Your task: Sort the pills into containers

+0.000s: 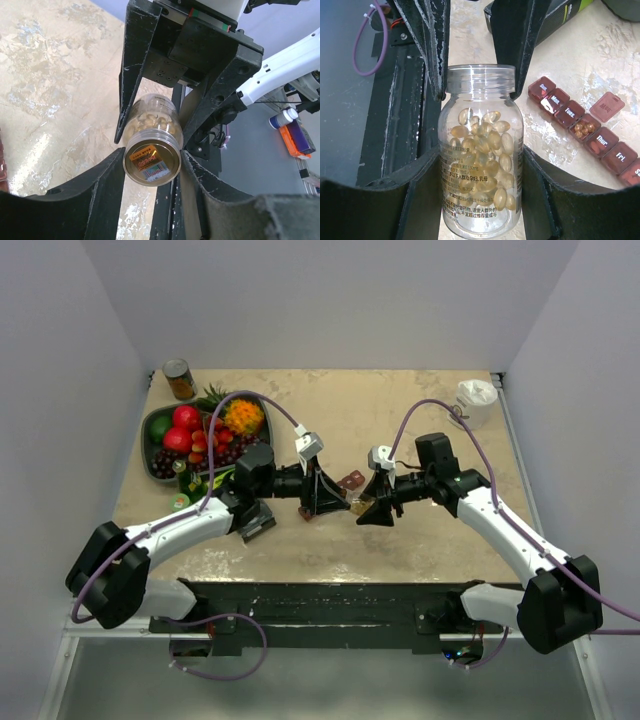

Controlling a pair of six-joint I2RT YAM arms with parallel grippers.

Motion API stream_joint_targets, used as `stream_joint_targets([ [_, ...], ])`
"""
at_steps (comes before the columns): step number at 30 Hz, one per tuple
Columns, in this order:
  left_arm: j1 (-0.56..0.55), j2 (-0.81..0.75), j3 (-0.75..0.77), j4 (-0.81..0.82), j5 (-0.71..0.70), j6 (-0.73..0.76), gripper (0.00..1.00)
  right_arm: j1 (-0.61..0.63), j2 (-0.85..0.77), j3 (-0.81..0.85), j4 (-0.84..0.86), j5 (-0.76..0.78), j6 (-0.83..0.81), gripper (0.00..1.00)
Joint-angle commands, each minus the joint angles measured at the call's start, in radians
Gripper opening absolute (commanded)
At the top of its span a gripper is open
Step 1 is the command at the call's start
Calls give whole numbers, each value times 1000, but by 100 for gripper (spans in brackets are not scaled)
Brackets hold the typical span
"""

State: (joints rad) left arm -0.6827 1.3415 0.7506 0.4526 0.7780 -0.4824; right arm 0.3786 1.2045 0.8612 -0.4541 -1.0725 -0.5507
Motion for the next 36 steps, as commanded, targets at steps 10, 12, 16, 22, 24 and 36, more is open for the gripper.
stream_joint_targets([
  [10,67,-80,24,-189,-54,80,0,-6,-26,-5,75,89,46,99],
  [12,97,-103,23,-258,-81,105,0,-15,-28,-5,75,120,40,99],
  [16,161,-139,76,-451,-288,208,0,-43,-45,-5,72,166,28,99],
  [22,170,-67,220,-698,-636,338,0,-70,-42,-10,77,187,31,99],
  [24,170,-42,249,-729,-689,364,0,-75,-42,-13,78,187,31,99],
  [36,170,192,408,-874,-876,475,0,-87,-39,-17,84,192,37,99],
])
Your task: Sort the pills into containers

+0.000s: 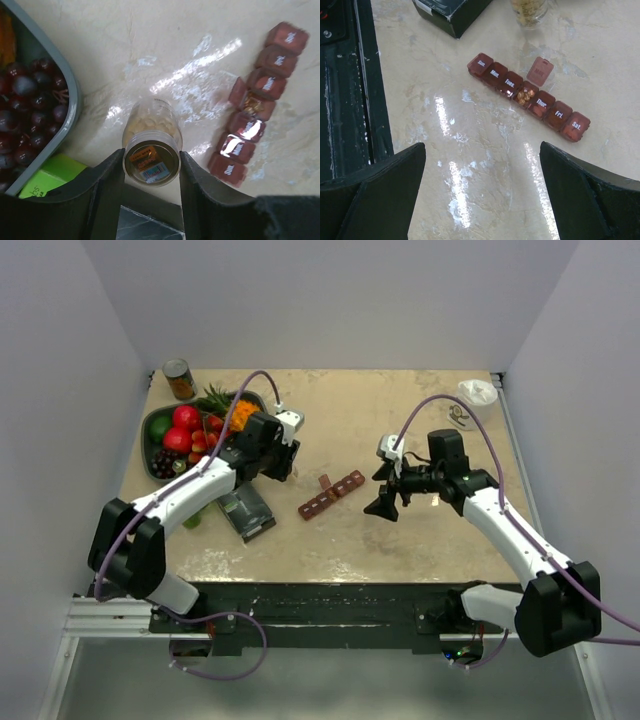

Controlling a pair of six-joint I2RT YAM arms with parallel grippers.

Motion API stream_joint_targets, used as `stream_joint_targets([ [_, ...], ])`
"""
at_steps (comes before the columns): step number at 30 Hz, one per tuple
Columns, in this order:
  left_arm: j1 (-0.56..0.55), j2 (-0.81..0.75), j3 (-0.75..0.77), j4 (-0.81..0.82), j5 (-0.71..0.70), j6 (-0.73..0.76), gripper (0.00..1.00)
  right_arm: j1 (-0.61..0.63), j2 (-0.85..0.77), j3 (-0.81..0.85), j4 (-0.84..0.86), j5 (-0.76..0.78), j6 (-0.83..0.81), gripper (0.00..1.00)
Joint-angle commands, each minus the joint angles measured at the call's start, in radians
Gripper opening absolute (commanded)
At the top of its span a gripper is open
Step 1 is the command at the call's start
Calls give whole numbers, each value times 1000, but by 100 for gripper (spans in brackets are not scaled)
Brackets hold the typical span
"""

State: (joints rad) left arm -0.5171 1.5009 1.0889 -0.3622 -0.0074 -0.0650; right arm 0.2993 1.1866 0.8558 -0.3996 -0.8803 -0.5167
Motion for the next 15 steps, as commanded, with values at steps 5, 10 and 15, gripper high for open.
stream_joint_targets([
  [5,5,84,88,-81,-114,59,0,-11,-21,-14,31,0,3,99],
  [10,6,110,92,-90,-121,59,20,-14,-22,-15,30,-2,3,99],
  [15,6,104,98,-96,-118,57,52,-17,-21,-17,30,1,0,99],
])
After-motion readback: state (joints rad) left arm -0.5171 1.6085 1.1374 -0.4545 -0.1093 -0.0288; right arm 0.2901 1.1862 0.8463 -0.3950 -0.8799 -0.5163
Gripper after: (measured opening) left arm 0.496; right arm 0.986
